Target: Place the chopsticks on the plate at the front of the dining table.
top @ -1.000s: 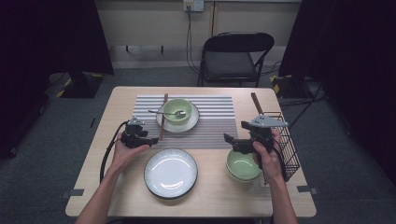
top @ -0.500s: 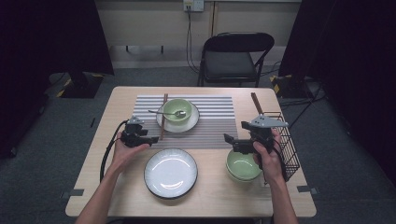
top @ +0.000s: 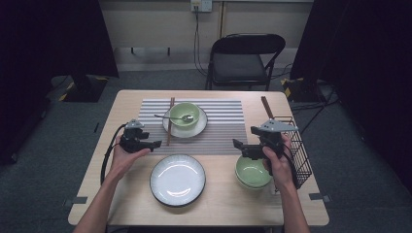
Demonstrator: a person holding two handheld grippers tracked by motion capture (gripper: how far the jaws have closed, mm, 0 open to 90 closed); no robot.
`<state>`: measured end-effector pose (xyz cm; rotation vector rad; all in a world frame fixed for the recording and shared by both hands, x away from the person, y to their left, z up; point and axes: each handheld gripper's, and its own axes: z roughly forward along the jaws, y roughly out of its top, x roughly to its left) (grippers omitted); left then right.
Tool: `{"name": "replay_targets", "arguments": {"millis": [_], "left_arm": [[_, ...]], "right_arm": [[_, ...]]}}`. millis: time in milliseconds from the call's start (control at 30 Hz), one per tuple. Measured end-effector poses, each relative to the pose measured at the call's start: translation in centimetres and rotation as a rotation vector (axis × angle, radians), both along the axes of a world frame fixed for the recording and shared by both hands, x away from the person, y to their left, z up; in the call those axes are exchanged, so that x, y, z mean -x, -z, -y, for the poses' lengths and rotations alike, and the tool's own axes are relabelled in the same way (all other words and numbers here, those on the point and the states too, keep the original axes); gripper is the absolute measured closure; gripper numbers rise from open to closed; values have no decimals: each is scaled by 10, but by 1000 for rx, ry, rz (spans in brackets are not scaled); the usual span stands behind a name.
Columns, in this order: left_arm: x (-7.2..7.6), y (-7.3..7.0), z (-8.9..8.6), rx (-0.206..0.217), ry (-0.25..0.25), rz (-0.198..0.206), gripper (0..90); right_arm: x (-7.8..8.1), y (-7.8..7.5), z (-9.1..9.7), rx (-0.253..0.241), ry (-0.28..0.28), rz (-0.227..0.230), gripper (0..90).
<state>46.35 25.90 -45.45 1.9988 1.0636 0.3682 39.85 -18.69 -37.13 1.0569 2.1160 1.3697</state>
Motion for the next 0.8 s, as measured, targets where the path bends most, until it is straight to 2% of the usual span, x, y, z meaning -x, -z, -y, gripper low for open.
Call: {"name": "replay_targets", "arguments": {"millis": [100,133,267,367,467,600,733,800], "left_arm": [[4,-6,-4,5,0,17,252],[6,-8,-5,21,-9,18,249],[13,-16,-10,15,-13,27,246],[20,-21,-14,34,-15,35,233],[27,-26,-19,34,-17,48,226],[35,-29,-28,50,-38,50,214],[44,-29,-40,28,-44,57,198],[48,-27,-45,32,-55,52,194]], "right_arm": [[0,0,0,0,3,-1,151],[0,0,0,1,0,1,151],[0,0,-1,4,3,-3,152],[2,0,-2,7,3,-2,151],[3,1,-1,8,7,-6,152],[3,1,0,1,16,-8,152],[2,4,-4,9,11,-23,152],[0,6,-8,14,4,-30,152]]}}
